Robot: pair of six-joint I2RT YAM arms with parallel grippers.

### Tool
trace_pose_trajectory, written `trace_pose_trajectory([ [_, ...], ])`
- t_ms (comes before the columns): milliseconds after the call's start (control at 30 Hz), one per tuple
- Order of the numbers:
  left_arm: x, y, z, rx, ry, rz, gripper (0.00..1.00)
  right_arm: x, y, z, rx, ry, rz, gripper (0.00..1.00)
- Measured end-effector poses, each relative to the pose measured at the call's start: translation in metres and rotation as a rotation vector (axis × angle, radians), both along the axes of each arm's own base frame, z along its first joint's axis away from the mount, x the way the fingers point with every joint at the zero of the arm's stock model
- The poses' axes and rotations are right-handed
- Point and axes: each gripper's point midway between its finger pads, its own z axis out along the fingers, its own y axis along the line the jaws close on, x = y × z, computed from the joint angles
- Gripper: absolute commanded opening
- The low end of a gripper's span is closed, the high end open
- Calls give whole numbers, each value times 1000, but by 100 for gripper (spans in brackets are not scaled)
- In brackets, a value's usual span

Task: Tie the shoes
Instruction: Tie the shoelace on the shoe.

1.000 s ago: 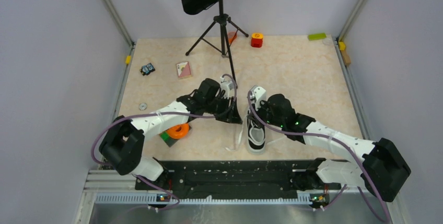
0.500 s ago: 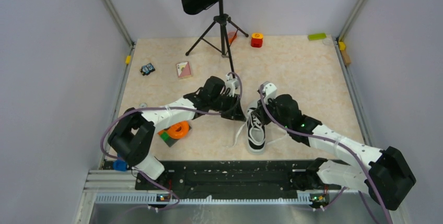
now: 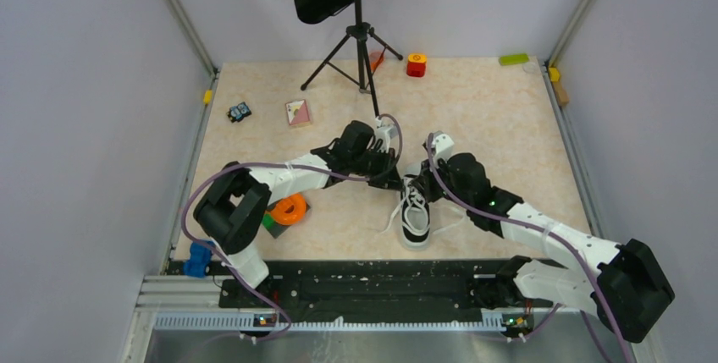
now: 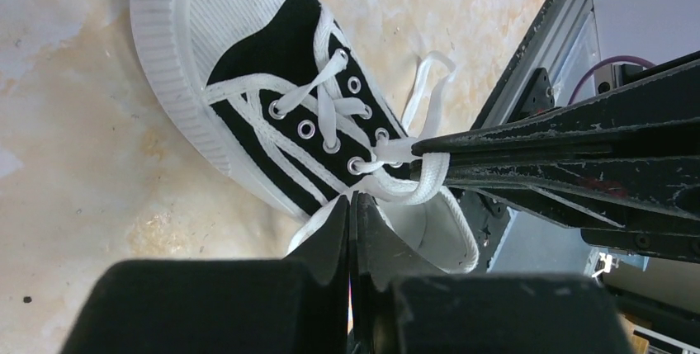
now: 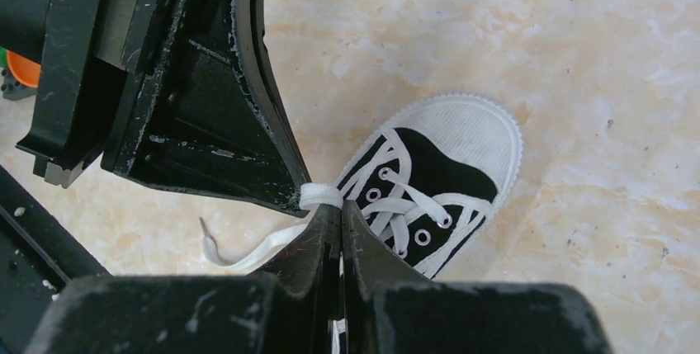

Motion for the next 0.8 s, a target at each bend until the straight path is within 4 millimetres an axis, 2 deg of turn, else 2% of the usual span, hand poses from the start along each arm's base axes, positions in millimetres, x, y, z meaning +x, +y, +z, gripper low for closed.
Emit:
trace_pose_trajectory([
  [467, 2, -19, 0, -22, 3, 9, 0, 5, -6, -1, 35, 39, -72, 0],
  [633, 13, -31, 4, -25, -7, 23, 0, 5, -4, 0, 61, 46, -85, 0],
  [800, 15, -31, 2, -13, -6, 38, 0, 5, -3, -1, 84, 53, -96, 0],
])
